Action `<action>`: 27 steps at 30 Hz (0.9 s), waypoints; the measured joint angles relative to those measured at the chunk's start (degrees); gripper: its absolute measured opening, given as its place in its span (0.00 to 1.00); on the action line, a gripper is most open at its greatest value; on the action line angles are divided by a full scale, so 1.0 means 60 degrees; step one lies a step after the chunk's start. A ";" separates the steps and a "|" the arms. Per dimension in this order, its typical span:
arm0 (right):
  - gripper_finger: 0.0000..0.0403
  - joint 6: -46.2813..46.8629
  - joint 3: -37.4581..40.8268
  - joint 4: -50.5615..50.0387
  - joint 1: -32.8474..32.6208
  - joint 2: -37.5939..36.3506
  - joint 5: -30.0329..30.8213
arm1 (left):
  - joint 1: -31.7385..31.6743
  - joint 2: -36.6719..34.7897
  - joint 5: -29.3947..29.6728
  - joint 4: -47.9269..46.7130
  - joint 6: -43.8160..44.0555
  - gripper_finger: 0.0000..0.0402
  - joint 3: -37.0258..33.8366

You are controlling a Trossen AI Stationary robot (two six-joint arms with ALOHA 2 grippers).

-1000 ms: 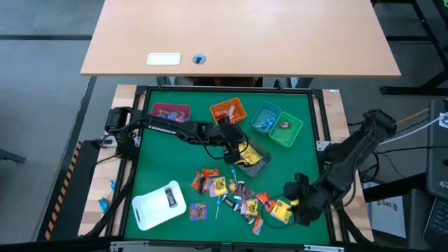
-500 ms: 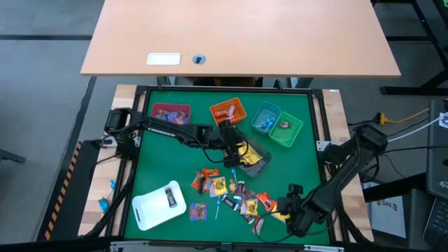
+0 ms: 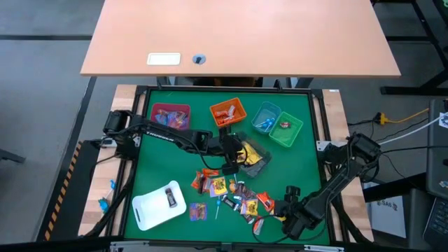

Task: Sort candy
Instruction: Put the yellow candy pack into the black bin

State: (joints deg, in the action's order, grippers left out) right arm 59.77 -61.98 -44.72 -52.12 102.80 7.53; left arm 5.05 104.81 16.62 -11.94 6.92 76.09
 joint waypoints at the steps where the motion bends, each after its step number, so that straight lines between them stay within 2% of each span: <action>1: 0.57 0.0000 -0.0010 0.0010 0.0000 0.0046 -0.0013 | 0.0031 0.0000 0.0000 0.0003 0.0000 0.25 0.0000; 5: 0.49 -0.0036 -0.0013 0.0112 0.0000 0.0091 -0.0174 | 0.0155 0.0000 0.0001 0.0000 -0.0182 0.25 0.0000; 12: 0.25 -0.0049 -0.0006 0.0300 0.0000 0.0099 -0.0178 | 0.0412 -0.0016 0.0025 -0.0129 -0.0997 0.25 0.0004; 18: 0.04 -0.0369 -0.0081 0.0132 0.0004 0.0095 -0.0171 | 0.0630 -0.0417 0.0047 -0.1399 -0.0480 0.25 0.0004; 20: 0.01 -0.0691 -0.0279 -0.0247 0.0062 0.0119 -0.0178 | 0.0700 -0.0610 0.0044 -0.1984 0.0151 0.25 0.0007; 27: 0.02 -0.2041 -0.1544 -0.2120 0.0565 0.0124 -0.0019 | 0.1073 -0.0918 0.0046 -0.3583 0.1999 0.25 0.0012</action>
State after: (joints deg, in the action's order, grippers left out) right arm 47.52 -71.25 -57.44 -48.73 103.55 7.41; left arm 11.49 99.31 16.90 -33.44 18.91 76.17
